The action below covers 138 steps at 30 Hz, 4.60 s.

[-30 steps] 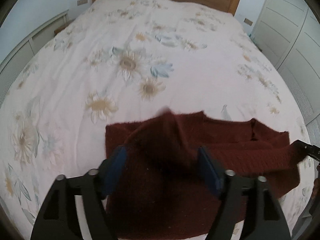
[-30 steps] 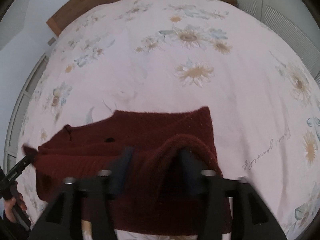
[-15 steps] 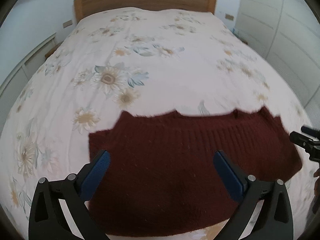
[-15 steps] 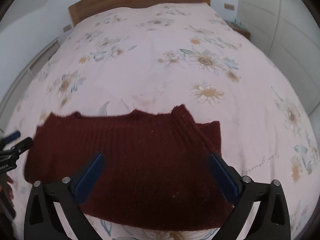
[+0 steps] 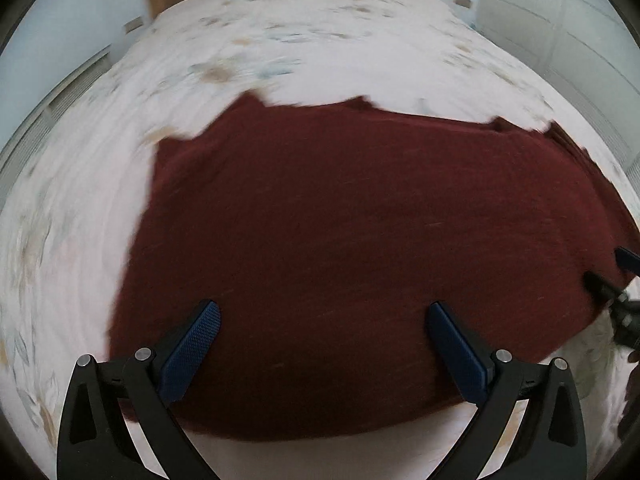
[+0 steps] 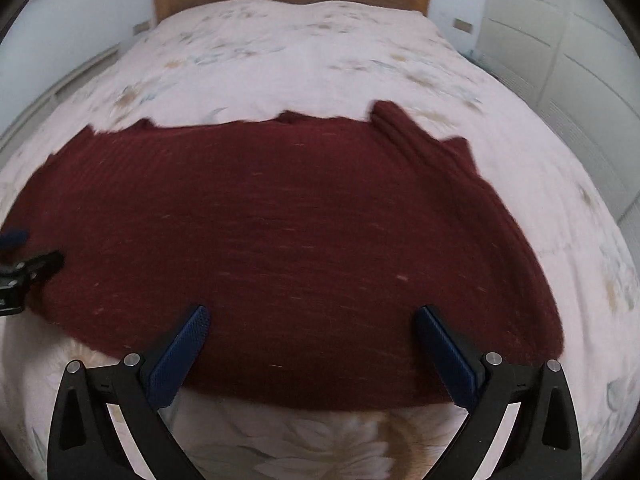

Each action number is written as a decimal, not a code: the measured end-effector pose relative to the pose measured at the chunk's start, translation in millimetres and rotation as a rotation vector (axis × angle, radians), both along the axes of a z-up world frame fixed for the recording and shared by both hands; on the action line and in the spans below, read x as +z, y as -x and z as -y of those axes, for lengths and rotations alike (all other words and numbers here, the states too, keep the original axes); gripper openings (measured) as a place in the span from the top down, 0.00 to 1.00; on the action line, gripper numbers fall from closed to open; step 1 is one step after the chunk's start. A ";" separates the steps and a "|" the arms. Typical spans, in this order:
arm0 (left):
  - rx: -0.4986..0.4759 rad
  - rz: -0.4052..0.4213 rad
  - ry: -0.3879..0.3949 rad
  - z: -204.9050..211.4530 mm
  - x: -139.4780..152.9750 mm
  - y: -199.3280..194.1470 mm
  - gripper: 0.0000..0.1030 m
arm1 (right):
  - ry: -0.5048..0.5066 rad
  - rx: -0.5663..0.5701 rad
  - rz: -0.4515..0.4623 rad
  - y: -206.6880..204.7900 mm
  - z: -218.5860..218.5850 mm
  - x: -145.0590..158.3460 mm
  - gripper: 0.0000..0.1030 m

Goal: Fold small clothes

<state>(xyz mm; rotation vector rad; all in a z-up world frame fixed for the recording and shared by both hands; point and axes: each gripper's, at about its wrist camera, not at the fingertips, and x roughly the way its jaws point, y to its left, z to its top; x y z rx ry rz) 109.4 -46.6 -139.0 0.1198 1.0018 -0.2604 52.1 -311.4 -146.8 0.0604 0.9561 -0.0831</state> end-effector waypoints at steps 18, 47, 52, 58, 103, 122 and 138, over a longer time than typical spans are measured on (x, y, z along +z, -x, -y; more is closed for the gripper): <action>-0.030 0.010 0.030 -19.9 -3.8 7.1 0.01 | -0.052 0.005 -0.024 2.0 13.1 -8.1 0.00; 0.070 -0.294 0.287 -91.5 -11.6 -37.3 0.30 | -0.023 -0.097 -0.061 61.9 52.9 33.1 0.00; 0.008 -0.291 0.273 -79.2 3.8 -38.4 0.71 | -0.032 -0.095 -0.064 61.4 52.4 32.3 0.00; -0.017 -0.205 0.281 -69.2 45.8 -19.1 0.76 | -0.049 -0.105 -0.046 60.1 56.3 38.2 0.00; -0.284 -0.239 -0.068 278.6 56.6 10.7 0.25 | -0.134 -0.283 -0.121 104.0 184.8 53.4 0.00; -0.213 -0.183 0.114 188.0 130.3 -6.5 0.01 | -0.116 -0.110 -0.098 71.1 135.7 100.8 0.00; -0.014 -0.188 0.199 74.1 102.9 7.7 0.01 | -0.226 0.089 -0.308 -74.9 45.4 93.7 0.35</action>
